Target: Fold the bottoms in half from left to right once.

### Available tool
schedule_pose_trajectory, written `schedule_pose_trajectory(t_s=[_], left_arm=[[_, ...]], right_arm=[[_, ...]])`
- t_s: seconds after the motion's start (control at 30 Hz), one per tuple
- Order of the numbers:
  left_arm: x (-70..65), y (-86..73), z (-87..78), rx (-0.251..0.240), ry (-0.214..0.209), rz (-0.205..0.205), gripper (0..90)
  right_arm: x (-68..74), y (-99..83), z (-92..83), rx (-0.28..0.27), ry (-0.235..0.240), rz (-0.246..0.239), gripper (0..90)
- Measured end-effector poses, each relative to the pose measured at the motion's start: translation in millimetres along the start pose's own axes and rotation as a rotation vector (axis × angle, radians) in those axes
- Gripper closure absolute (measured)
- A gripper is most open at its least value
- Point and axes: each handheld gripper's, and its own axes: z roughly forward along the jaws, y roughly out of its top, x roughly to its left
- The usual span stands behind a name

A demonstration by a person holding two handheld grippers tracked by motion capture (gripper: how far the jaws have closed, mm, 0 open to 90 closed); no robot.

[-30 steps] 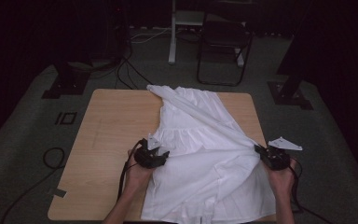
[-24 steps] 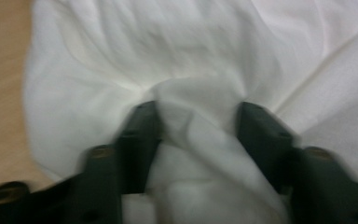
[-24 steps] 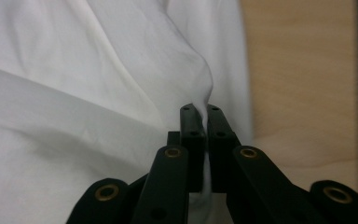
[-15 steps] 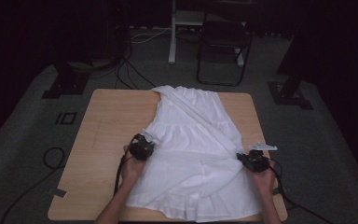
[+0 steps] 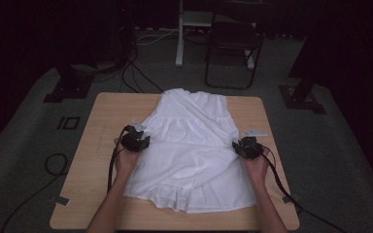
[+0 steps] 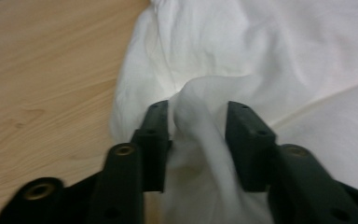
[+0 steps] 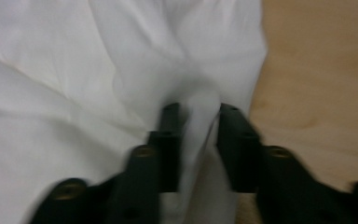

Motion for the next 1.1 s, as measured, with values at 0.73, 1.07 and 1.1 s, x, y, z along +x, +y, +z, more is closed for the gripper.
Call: schedule_pose_trajectory(t_s=[0.73, 1.07, 1.1], left_arm=[[-15.4, -70.3, -74.9, 0.039, -0.094, 0.037, 47.6], [-28.5, -86.3, -59.6, 0.096, -0.112, 0.057, 70.2], [-28.5, -86.3, -59.6, 0.096, -0.112, 0.057, 78.7]], right_arm=[[114.6, 15.3, -0.8, -0.033, 0.343, -0.174, 83.8], [59.4, -28.8, -83.7, -0.153, 0.302, -0.178, 86.1], [54.5, -35.1, -88.0, -0.150, 0.290, -0.175, 86.1]])
